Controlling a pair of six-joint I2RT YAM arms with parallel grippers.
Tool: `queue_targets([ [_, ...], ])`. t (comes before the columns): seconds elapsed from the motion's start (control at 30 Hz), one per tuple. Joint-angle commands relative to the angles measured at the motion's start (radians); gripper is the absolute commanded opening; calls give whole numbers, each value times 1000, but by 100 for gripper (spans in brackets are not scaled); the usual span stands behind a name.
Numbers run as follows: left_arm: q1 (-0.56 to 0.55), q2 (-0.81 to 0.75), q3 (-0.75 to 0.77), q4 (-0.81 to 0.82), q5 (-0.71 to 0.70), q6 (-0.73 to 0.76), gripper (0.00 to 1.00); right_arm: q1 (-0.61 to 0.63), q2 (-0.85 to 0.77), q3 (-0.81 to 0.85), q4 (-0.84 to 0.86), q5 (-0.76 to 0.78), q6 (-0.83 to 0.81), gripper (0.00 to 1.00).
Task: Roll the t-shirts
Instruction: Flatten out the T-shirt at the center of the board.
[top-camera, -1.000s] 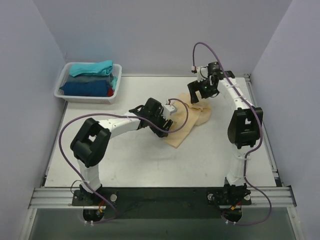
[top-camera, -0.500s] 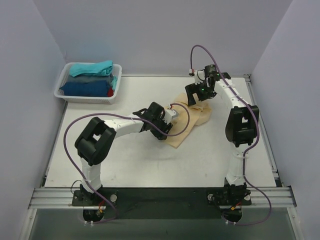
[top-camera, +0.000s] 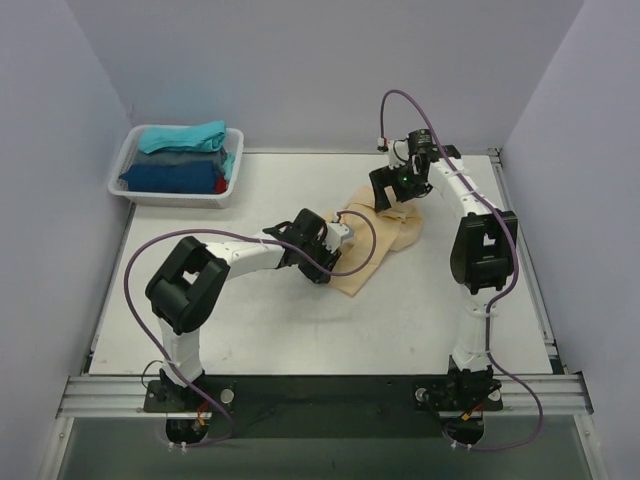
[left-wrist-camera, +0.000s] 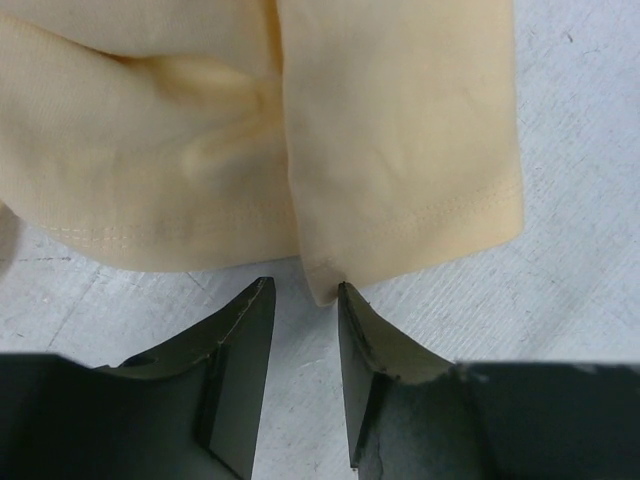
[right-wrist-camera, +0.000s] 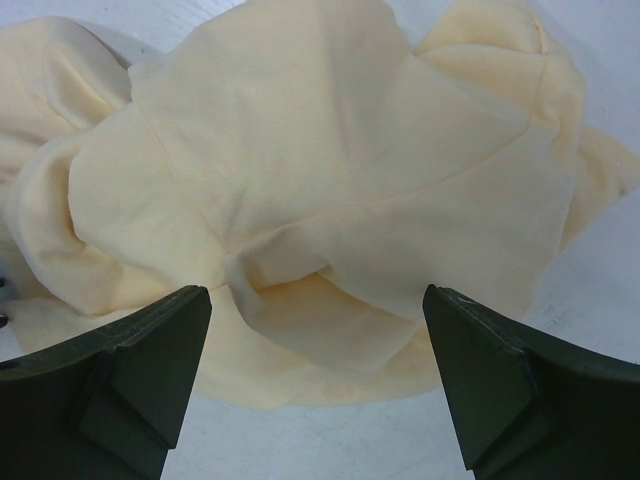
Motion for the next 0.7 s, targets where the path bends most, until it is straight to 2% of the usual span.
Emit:
queue_targets([
  [0.0,-7,-7,8,14,41,-17,37,7,-41,30,-2,0,11,93],
  [0.07,-7,-3,15,15,53,-16,29,5,-43,41,1,0,23,93],
  [0.1,-7,-1,20,14,64,-6,20,5,-46,49,3,-4,27,93],
  [0.13,-7,-1,28,6,65,1,0,5,-48,61,6,-7,30,93],
  [0.37,43,-95,-30,-74,58,58,0,22,-28,98,33,-55,56,94],
  [0.57,92,-167,-86,-120,24,106,0,68,52,102,36,2,33,94],
  [0.67,114,-185,-94,-138,12,132,0,77,84,106,43,23,30,91],
])
